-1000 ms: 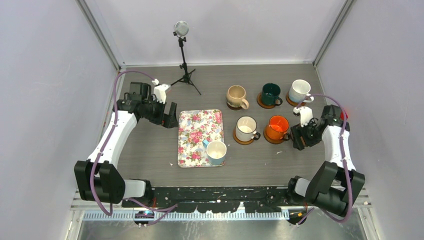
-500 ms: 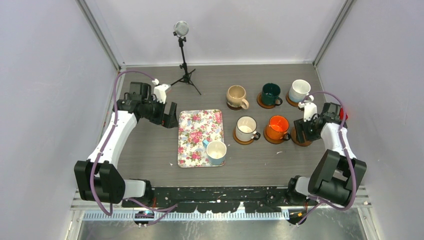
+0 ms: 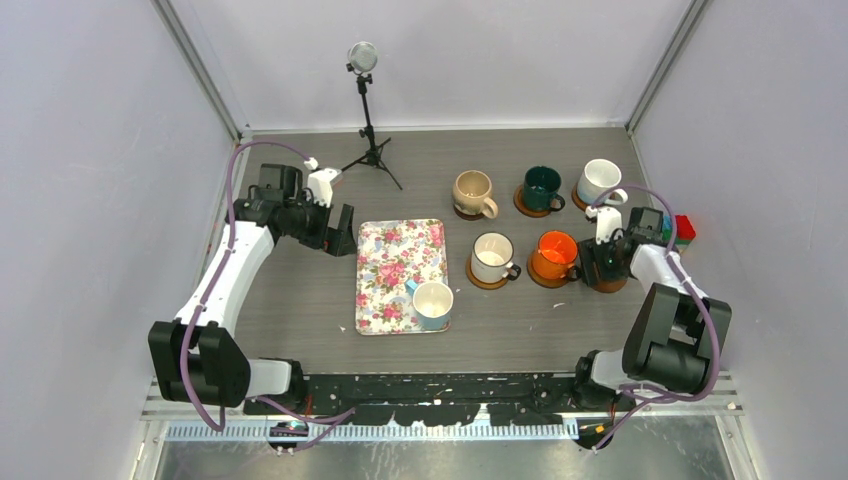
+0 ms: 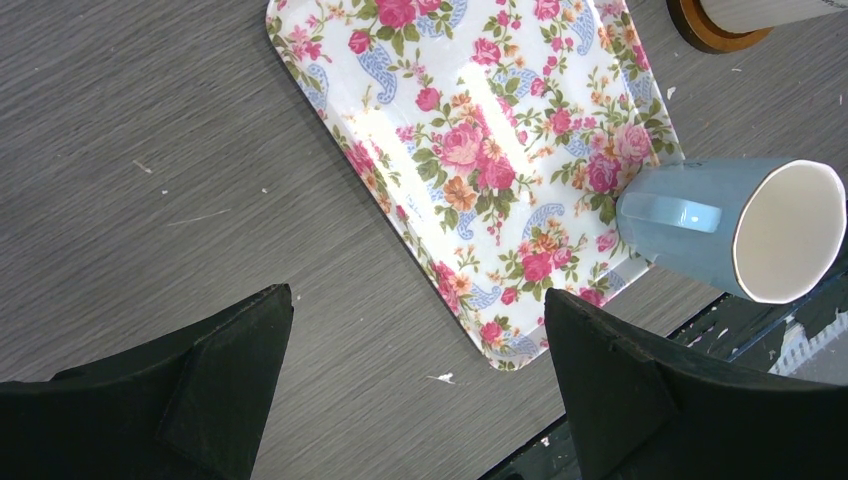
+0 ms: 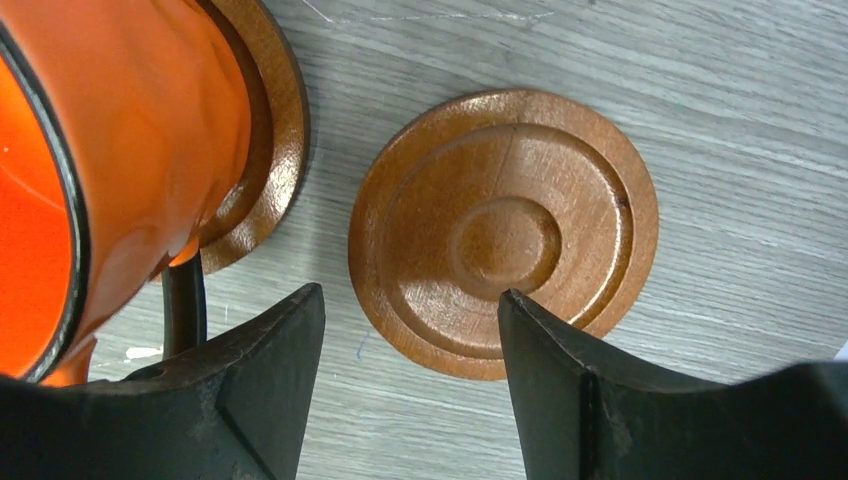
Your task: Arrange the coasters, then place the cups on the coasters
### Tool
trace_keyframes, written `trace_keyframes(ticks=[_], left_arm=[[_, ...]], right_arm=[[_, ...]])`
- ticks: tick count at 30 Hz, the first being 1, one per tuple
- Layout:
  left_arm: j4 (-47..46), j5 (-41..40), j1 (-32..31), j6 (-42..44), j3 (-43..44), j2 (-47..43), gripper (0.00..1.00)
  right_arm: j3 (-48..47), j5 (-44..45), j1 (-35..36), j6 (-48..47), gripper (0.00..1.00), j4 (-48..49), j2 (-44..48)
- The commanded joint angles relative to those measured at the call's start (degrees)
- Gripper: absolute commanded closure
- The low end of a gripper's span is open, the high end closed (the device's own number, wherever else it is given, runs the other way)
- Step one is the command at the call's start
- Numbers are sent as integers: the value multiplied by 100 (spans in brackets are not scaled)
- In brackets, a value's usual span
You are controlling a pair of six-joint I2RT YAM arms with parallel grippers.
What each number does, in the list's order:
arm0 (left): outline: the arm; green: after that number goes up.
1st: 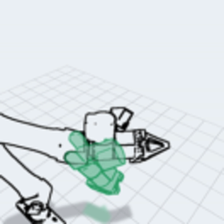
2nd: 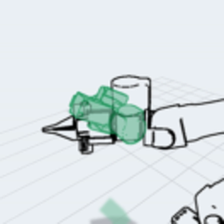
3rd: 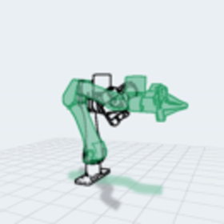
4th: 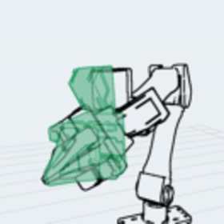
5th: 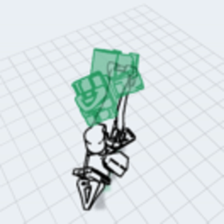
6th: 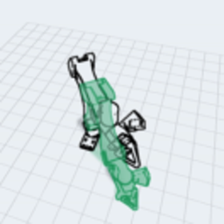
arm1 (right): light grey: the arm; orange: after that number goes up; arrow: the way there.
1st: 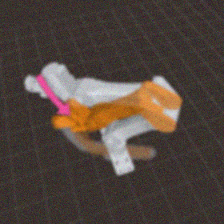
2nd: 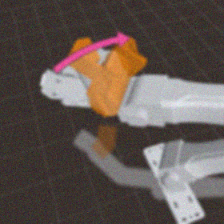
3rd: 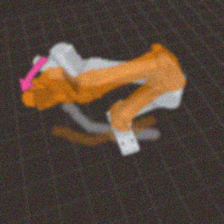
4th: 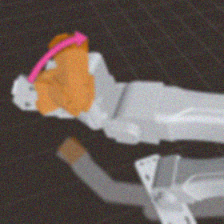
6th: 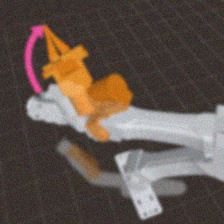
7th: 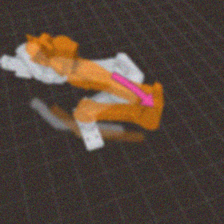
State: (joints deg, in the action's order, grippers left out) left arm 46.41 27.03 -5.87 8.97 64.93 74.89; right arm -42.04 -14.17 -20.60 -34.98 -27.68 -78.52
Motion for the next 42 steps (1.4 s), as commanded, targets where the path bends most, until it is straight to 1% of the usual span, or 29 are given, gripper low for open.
trace_keyframes(ticks=[1, 7, 11, 15, 20, 24, 27, 30, 33, 36, 38, 39, 42], left_arm=[[-143, 60, 33, -9, 158, 53, 0], [-126, 48, 30, 15, 170, 35, 0], [-118, 49, 30, 1, 178, 27, 0], [-118, 47, 32, 0, 179, 58, 0], [-97, 48, 33, 9, 187, 52, 0], [-72, 43, 33, 27, 187, 50, 0], [2, 126, 32, 100, 218, 79, 0], [180, 451, 30, 308, 245, 134, 0], [447, 952, -52, 782, 230, 215, 0], [733, 815, -479, 1199, 273, 462, 0], [601, 453, -838, 1239, 194, 612, 0], [519, 343, -1045, 1240, 158, 696, 0], [436, 166, -1409, 1228, 237, 1051, 2]], right_arm=[[142, 274, 169, 241, 31, 646, -110], [201, 593, 222, 368, 32, 1046, -393], [144, 779, 222, 403, 32, 1145, -501], [105, 797, 213, 378, 33, 1127, -490], [-83, 763, 183, 340, 32, 847, -432], [-472, 625, 49, 230, 32, 343, -197], [-989, 395, 39, 28, 31, -335, -8], [-1584, -116, 43, -105, 30, -1148, 125], [-2186, -606, 96, -49, 30, -1796, 189], [-2530, -909, 367, 50, 30, -2107, 300], [-2646, -1167, 640, 96, 30, -2204, 438], [-2684, -1256, 885, 113, 30, -2236, 503], [-2849, -1487, 1430, 97, 30, -2427, 608]])
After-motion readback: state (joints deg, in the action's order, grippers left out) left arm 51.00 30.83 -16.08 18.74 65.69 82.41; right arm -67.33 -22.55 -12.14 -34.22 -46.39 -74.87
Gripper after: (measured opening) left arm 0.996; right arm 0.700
